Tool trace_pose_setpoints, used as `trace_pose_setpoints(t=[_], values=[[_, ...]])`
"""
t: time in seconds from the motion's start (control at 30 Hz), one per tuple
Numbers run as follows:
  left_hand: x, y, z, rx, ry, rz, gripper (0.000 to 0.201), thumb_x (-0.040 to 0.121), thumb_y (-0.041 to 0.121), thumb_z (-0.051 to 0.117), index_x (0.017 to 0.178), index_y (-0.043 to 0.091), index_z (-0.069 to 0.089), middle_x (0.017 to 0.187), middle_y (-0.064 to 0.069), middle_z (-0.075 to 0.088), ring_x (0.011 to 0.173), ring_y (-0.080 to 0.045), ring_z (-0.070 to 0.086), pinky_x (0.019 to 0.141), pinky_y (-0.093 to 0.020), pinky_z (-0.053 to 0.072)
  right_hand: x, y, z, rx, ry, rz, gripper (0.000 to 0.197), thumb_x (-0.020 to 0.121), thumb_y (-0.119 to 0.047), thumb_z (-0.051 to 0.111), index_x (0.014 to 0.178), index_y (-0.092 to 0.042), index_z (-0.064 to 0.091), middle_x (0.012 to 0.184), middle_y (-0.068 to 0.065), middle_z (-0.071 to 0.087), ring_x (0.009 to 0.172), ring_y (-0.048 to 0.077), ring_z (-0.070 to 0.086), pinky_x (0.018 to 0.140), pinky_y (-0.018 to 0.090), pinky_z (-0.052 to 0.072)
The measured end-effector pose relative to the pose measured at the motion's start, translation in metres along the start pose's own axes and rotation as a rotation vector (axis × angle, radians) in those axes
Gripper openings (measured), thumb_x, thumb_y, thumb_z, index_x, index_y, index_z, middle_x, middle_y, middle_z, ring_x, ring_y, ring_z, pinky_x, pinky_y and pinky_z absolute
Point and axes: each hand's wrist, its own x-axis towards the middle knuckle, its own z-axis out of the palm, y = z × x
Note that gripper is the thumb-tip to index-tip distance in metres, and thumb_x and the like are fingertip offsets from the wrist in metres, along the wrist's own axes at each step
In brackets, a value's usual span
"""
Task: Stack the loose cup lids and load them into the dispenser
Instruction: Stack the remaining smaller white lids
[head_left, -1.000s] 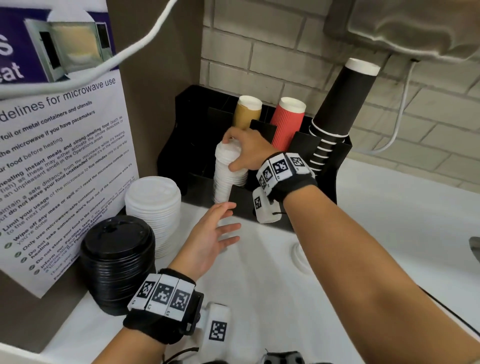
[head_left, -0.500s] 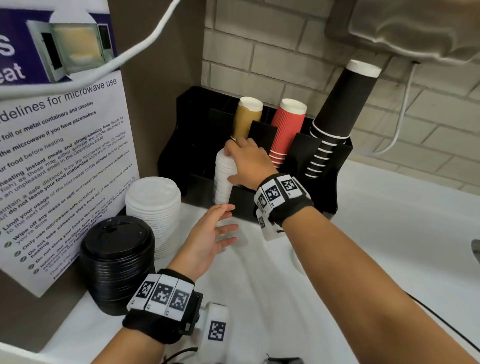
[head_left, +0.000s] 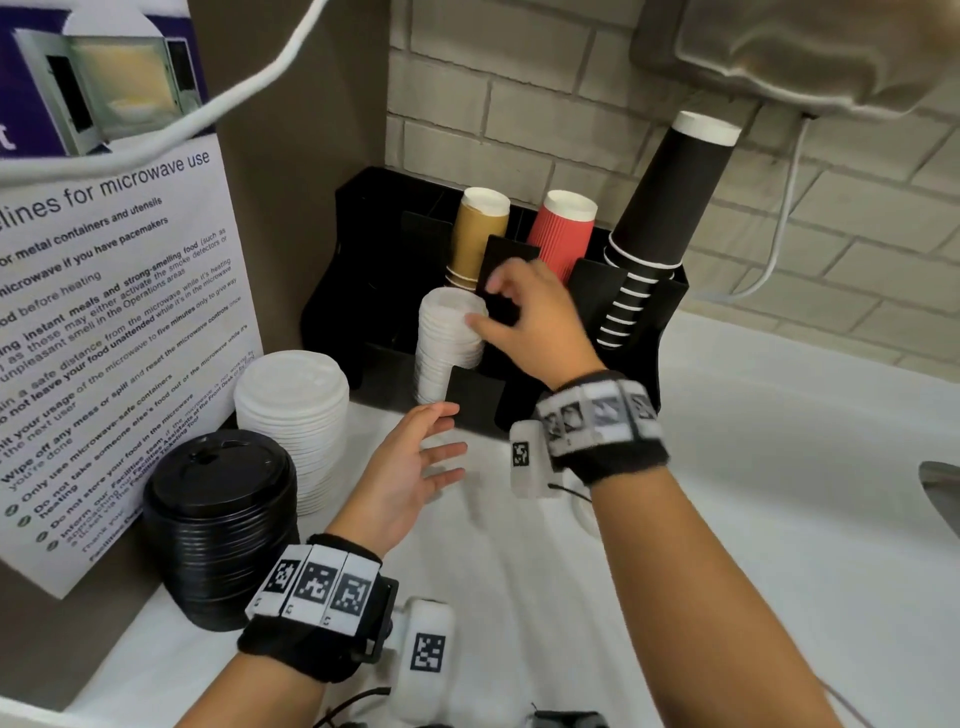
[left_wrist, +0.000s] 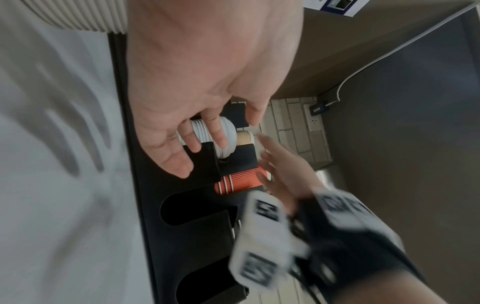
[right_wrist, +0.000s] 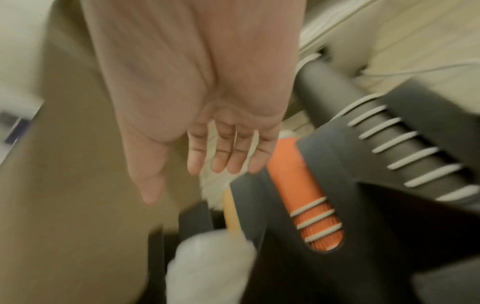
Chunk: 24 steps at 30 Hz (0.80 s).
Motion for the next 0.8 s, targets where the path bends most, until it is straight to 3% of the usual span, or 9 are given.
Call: trace_pose_setpoints(t=[0.07, 0.13, 0.23, 0.27, 0.33, 0.4, 0.5, 0.63, 0.8], values=[[0.0, 0.002, -0.001, 0.003, -0.003, 0.005, 0.022, 0.096, 0.036, 0.053, 0.106, 0.026, 0.07, 0.118, 0.001, 0.06, 0.1, -0.017, 0.066, 0.069, -0.027, 0.055, -0.028, 0.011, -0.025, 0.144, 0.053, 0.132, 0.015, 0.084, -0.026, 0.072, 0.087, -0.015, 0.062, 0.089, 0.002, 0.062, 0.077, 0.005, 0.054, 0.07, 0.013, 0.041], [0.0, 0.003, -0.002, 0.006, 0.0, 0.014, 0.022, 0.098, 0.034, 0.052, 0.106, 0.025, 0.07, 0.118, 0.001, 0.06, 0.101, -0.018, 0.066, 0.072, -0.029, 0.054, -0.06, 0.029, -0.045, 0.172, -0.11, 0.351, 0.016, 0.087, -0.033, 0.068, 0.082, -0.018, 0.066, 0.082, -0.003, 0.066, 0.075, 0.006, 0.058, 0.067, 0.014, 0.042], [-0.001, 0.005, -0.001, 0.012, -0.01, 0.027, 0.022, 0.099, 0.032, 0.049, 0.108, 0.024, 0.068, 0.12, -0.001, 0.059, 0.101, -0.019, 0.066, 0.076, -0.031, 0.054, -0.102, 0.062, -0.051, -0.08, -0.547, 0.654, 0.032, 0.088, -0.038, 0.065, 0.114, -0.018, 0.067, 0.118, -0.001, 0.064, 0.109, 0.017, 0.059, 0.085, 0.023, 0.042], [-0.002, 0.005, 0.0, 0.013, -0.017, 0.029, 0.023, 0.1, 0.031, 0.048, 0.109, 0.023, 0.067, 0.12, -0.001, 0.059, 0.102, -0.02, 0.065, 0.077, -0.031, 0.054, -0.112, 0.07, -0.048, -0.155, -0.627, 0.746, 0.045, 0.087, -0.039, 0.067, 0.128, -0.022, 0.059, 0.132, -0.001, 0.057, 0.119, 0.019, 0.054, 0.093, 0.026, 0.039], [-0.003, 0.005, 0.002, 0.01, -0.027, 0.032, 0.023, 0.1, 0.03, 0.048, 0.11, 0.022, 0.067, 0.12, -0.002, 0.059, 0.102, -0.021, 0.065, 0.079, -0.032, 0.055, -0.125, 0.079, -0.039, -0.166, -0.625, 0.877, 0.07, 0.079, -0.034, 0.076, 0.141, -0.028, 0.045, 0.143, 0.001, 0.047, 0.128, 0.021, 0.048, 0.101, 0.031, 0.037], [-0.004, 0.005, 0.004, 0.011, -0.039, 0.026, 0.023, 0.1, 0.03, 0.048, 0.111, 0.021, 0.067, 0.119, -0.003, 0.059, 0.102, -0.021, 0.065, 0.08, -0.032, 0.055, -0.132, 0.083, -0.029, -0.154, -0.614, 0.899, 0.084, 0.07, -0.03, 0.083, 0.143, -0.033, 0.041, 0.142, 0.003, 0.046, 0.127, 0.025, 0.049, 0.097, 0.034, 0.041], [-0.006, 0.004, 0.006, 0.016, -0.054, 0.025, 0.022, 0.1, 0.03, 0.048, 0.11, 0.022, 0.066, 0.118, -0.002, 0.059, 0.102, -0.021, 0.065, 0.079, -0.032, 0.055, -0.137, 0.083, -0.017, -0.239, -0.677, 0.854, 0.087, 0.063, -0.03, 0.086, 0.137, -0.04, 0.042, 0.128, 0.003, 0.044, 0.116, 0.032, 0.053, 0.088, 0.039, 0.047], [-0.009, 0.002, 0.004, 0.039, -0.062, 0.021, 0.022, 0.099, 0.031, 0.048, 0.11, 0.023, 0.066, 0.119, -0.001, 0.06, 0.102, -0.02, 0.066, 0.078, -0.031, 0.055, -0.138, 0.079, -0.011, -0.299, -0.699, 0.823, 0.083, 0.061, -0.026, 0.088, 0.131, -0.038, 0.045, 0.116, 0.0, 0.039, 0.116, 0.031, 0.049, 0.092, 0.047, 0.049], [-0.011, 0.002, 0.002, 0.069, -0.071, 0.022, 0.021, 0.099, 0.032, 0.05, 0.109, 0.024, 0.067, 0.114, -0.001, 0.064, 0.099, -0.017, 0.068, 0.075, -0.029, 0.055, -0.136, 0.072, -0.012, -0.286, -0.711, 0.775, 0.072, 0.065, -0.029, 0.082, 0.125, -0.036, 0.043, 0.114, -0.001, 0.041, 0.098, 0.023, 0.05, 0.079, 0.037, 0.048]])
